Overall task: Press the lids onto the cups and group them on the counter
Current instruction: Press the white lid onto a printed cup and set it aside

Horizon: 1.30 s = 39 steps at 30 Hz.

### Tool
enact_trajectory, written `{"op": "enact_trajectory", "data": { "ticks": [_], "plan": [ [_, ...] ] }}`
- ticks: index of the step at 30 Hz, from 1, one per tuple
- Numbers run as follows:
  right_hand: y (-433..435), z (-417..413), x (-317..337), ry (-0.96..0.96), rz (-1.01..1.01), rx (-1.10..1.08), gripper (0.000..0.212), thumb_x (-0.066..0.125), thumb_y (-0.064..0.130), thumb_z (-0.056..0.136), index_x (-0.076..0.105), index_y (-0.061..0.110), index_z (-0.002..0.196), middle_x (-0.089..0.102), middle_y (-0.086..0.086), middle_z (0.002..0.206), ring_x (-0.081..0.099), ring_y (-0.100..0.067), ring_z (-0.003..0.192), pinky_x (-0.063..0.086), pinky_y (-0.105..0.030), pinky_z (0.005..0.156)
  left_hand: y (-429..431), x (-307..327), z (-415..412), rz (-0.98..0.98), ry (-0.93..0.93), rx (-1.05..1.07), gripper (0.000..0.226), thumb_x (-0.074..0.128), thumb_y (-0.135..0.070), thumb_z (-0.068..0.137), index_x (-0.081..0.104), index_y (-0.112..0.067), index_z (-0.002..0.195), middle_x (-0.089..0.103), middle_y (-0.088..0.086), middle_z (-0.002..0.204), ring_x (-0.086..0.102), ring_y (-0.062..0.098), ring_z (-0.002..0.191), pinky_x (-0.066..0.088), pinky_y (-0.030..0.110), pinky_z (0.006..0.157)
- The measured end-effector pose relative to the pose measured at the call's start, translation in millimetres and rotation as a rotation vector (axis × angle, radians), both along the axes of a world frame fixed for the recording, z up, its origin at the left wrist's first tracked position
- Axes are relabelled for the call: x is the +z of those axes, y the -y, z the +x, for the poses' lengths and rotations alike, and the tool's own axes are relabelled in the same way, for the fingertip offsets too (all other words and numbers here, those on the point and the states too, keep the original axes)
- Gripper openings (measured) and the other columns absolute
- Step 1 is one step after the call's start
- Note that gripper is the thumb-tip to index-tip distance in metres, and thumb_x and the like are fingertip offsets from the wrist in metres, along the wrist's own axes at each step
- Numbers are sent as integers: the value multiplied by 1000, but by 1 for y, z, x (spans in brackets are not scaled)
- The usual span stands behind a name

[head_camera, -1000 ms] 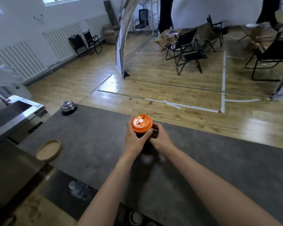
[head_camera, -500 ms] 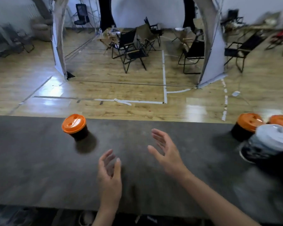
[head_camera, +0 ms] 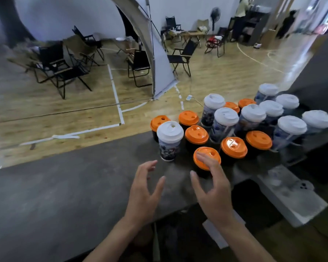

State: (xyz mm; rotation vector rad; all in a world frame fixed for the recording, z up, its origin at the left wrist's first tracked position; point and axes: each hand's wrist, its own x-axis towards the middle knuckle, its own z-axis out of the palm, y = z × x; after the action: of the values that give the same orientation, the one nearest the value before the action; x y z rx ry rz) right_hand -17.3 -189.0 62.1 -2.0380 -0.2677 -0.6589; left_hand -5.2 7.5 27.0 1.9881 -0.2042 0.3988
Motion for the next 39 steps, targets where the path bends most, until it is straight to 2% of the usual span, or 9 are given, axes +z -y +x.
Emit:
{"op": "enact_trajectory", "data": {
  "ticks": [2, 8, 13, 16, 20, 25, 30, 34, 39],
  "plan": [
    [28, 7, -7, 62, -122, -91, 41, 70, 8, 94, 59, 4, 134, 57, -5, 141, 51, -18, 138, 45, -38, 113, 23, 4, 10, 76, 71, 16, 49, 76, -16, 90, 55, -19, 134, 54, -7, 126, 56, 7, 118, 48, 23, 95],
    [70, 37, -44, -80, -308, -130, 67, 78, 30, 87, 50, 7, 144, 41, -13, 155, 36, -30, 148, 40, -53, 116, 48, 18, 48, 199, 141, 187, 63, 81, -27, 85, 51, -12, 138, 42, 5, 144, 40, 20, 139, 41, 43, 113],
    [81, 52, -60, -118, -302, -92, 73, 88, 27, 78, 53, 8, 139, 42, -13, 154, 38, -33, 145, 36, -48, 117, 56, 28, 89, 330, 154, 233, 74, 77, -50, 80, 49, -16, 139, 33, 8, 156, 28, 20, 143, 24, 32, 116],
    [84, 57, -63, -150, -231, -30, 73, 88, 31, 75, 52, 13, 136, 43, -9, 153, 39, -26, 143, 39, -43, 114, 65, 24, 106, 353, 158, 219, 68, 71, -59, 79, 49, -15, 126, 40, 13, 151, 40, 27, 136, 35, 37, 113],
    [86, 62, -64, -180, -116, 50, 74, 88, 33, 74, 46, 20, 133, 41, -3, 153, 37, -10, 139, 43, -36, 106, 77, 20, 114, 269, 171, 259, 66, 77, -46, 81, 45, -7, 122, 47, 8, 133, 46, 20, 128, 46, 43, 105],
    [83, 63, -60, -153, -68, 122, 70, 91, 28, 71, 50, 17, 127, 46, -2, 147, 46, -14, 133, 34, -9, 105, 77, 20, 104, 226, 164, 298, 55, 87, -28, 78, 45, -10, 108, 49, 6, 135, 48, 18, 126, 40, 18, 101],
    [42, 59, -55, -131, 0, 323, 64, 84, 37, 75, 51, 18, 126, 47, 0, 144, 46, -7, 136, 36, -15, 109, 19, 18, 57, 187, 144, 464, 56, 90, -26, 75, 45, -14, 106, 51, 1, 133, 49, 12, 121, 38, 13, 98],
    [-21, 56, -56, -142, 17, 488, 66, 90, 29, 75, 51, 18, 127, 47, 1, 146, 45, -10, 138, 40, -22, 109, -63, 24, 19, 173, 122, 707, 65, 92, -23, 71, 50, -8, 118, 50, -5, 124, 47, 4, 110, 33, 2, 89],
    [-102, 54, -58, -157, -2, 612, 67, 91, 26, 75, 50, 17, 128, 46, 3, 146, 42, -5, 138, 35, -16, 112, -154, 32, 1, 176, 120, 847, 68, 91, -27, 73, 51, -8, 124, 54, 4, 124, 45, 4, 110, 36, 13, 92]
  ]
}}
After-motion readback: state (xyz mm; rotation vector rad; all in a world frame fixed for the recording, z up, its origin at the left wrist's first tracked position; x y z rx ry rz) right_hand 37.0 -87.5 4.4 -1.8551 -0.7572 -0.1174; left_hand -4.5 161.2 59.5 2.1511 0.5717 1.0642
